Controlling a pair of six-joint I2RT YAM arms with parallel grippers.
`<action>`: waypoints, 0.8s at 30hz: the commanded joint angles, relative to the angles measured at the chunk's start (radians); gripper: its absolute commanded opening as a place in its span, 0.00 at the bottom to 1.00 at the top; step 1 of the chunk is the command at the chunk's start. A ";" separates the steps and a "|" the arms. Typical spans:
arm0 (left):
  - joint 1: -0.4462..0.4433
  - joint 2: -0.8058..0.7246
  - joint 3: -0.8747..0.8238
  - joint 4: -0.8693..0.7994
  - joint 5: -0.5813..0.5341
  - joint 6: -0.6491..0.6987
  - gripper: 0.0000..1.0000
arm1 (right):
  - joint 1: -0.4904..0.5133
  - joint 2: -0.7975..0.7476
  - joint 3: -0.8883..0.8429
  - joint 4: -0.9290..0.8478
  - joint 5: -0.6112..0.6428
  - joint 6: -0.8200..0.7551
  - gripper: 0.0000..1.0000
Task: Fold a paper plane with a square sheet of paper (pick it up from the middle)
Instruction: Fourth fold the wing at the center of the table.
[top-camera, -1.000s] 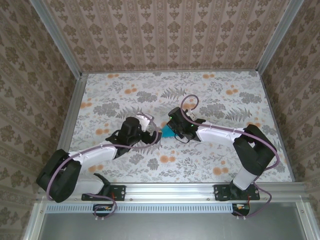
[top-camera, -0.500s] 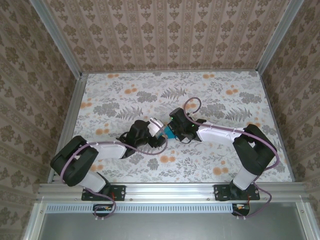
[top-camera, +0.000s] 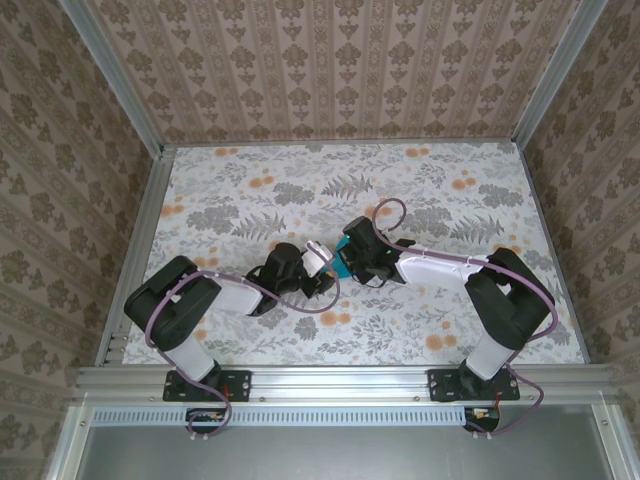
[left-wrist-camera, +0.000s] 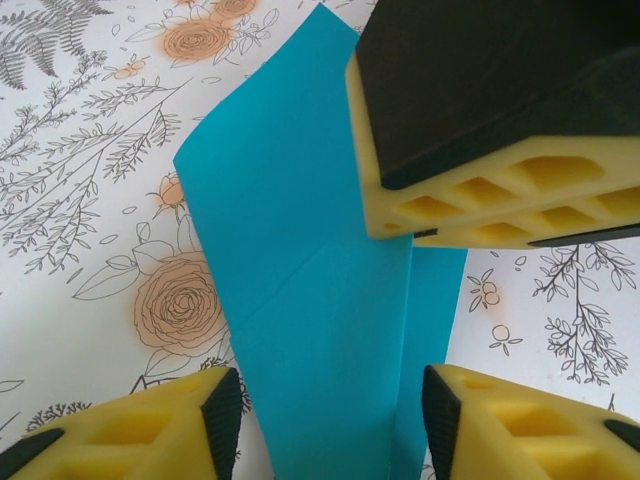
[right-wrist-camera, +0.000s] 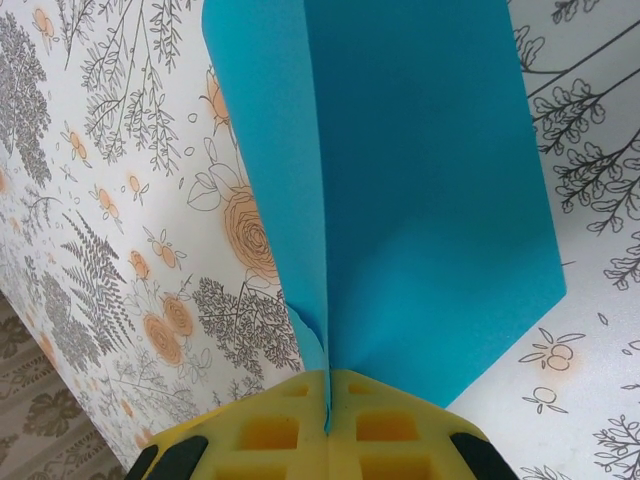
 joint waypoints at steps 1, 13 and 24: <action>0.009 0.023 0.016 0.061 0.026 -0.006 0.48 | -0.010 -0.014 -0.020 0.021 -0.046 0.037 0.02; 0.026 0.060 0.026 0.075 0.053 -0.032 0.23 | -0.025 -0.021 -0.043 0.097 -0.124 0.078 0.18; 0.041 0.059 0.025 0.046 0.077 -0.202 0.14 | -0.130 -0.147 -0.069 0.089 -0.128 -0.406 0.66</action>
